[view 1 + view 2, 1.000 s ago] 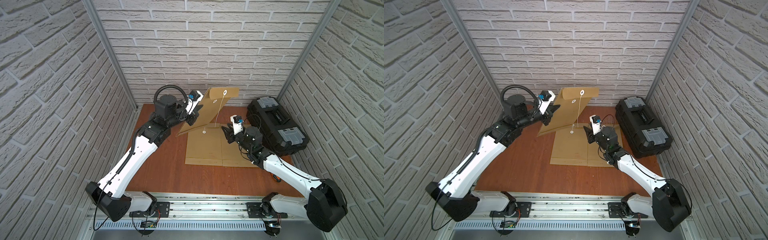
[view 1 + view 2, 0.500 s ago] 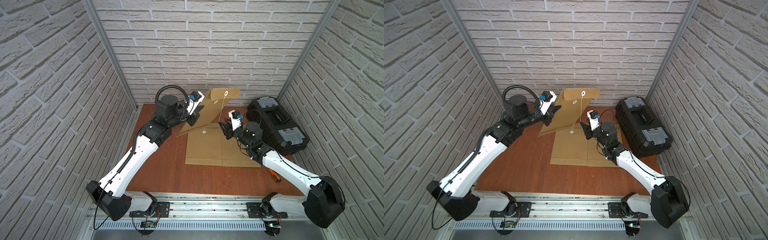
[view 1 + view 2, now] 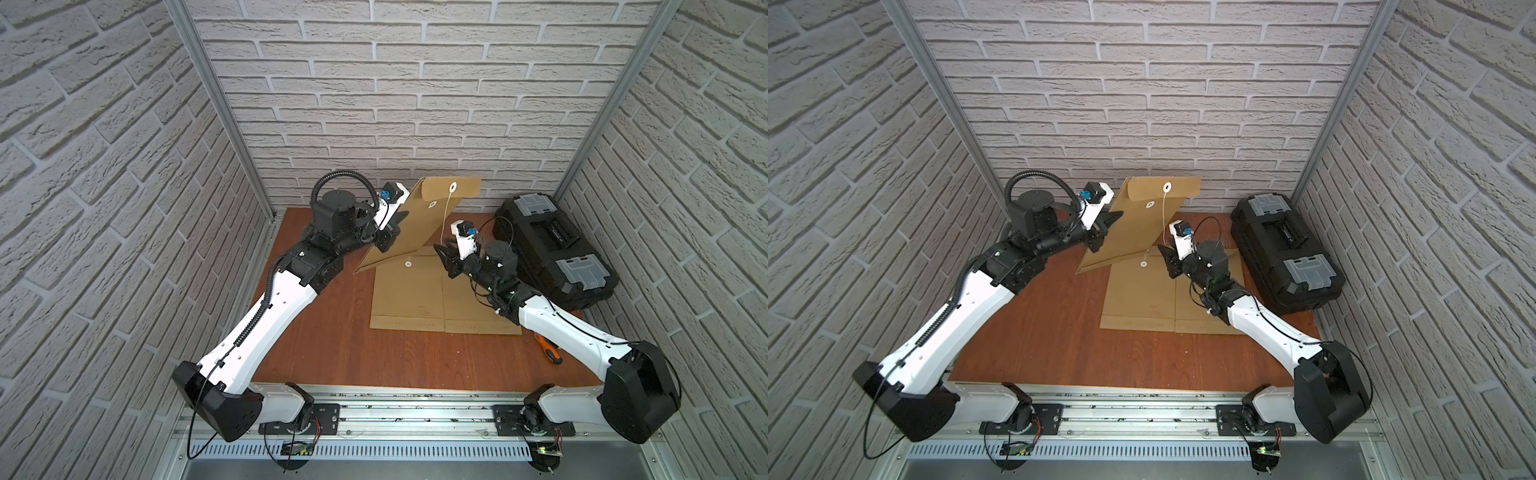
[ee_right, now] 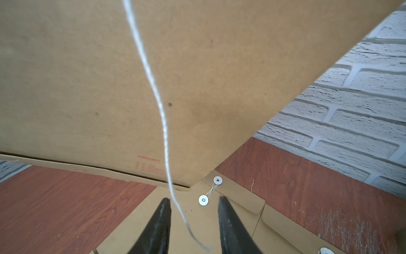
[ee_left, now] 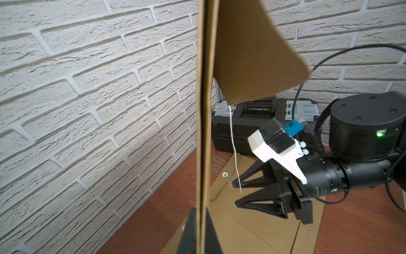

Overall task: Close the mouth of the file bag
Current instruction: Close the file bag.

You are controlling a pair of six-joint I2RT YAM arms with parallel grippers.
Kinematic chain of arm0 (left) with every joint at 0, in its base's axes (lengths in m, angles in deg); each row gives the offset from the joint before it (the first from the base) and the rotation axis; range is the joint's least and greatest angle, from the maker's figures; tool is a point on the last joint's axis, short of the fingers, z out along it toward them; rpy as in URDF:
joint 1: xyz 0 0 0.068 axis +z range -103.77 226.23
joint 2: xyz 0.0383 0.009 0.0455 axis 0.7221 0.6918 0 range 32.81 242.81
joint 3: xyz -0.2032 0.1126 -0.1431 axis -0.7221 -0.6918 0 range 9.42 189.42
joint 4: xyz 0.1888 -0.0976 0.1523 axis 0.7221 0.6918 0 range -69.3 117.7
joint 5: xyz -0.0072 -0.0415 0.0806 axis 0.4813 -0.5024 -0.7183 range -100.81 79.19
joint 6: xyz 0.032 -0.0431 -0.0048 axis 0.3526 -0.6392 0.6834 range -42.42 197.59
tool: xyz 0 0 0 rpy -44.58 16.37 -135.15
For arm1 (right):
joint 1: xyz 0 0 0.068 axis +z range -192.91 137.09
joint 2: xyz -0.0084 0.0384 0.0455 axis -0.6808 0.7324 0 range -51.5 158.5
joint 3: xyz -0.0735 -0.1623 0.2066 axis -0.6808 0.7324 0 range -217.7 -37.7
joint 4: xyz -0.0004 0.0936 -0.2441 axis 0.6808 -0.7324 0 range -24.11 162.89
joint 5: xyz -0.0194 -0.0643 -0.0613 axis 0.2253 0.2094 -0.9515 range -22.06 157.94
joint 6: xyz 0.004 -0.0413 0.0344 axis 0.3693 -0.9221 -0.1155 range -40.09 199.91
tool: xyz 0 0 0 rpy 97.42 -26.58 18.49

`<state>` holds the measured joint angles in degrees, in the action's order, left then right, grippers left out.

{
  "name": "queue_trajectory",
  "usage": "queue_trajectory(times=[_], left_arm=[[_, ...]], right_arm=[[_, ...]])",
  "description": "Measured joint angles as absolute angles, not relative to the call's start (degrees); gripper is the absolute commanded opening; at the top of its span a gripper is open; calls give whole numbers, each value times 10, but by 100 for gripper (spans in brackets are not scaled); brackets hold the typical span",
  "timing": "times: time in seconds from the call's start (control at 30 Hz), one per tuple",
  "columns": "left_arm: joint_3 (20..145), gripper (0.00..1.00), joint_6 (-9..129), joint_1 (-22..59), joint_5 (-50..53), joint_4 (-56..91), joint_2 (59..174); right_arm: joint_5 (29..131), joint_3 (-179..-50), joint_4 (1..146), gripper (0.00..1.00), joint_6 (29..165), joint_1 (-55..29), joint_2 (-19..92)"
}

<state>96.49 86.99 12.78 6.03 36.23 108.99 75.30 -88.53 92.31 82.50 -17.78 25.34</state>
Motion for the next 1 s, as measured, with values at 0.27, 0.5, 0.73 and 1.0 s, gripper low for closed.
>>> queue_trajectory(times=[0.27,0.5,0.73,1.0], left_arm=[[965,0,870,128,61,363,1090],[974,0,854,127,55,374,1093],[985,0,777,135,67,370,1121],[959,0,699,156,129,365,1137]], right_arm=[[751,-885,941,14,827,-178,286],[743,-885,955,2,836,-171,284],[650,-886,929,3,777,-64,259],[553,-932,880,3,689,40,266]])
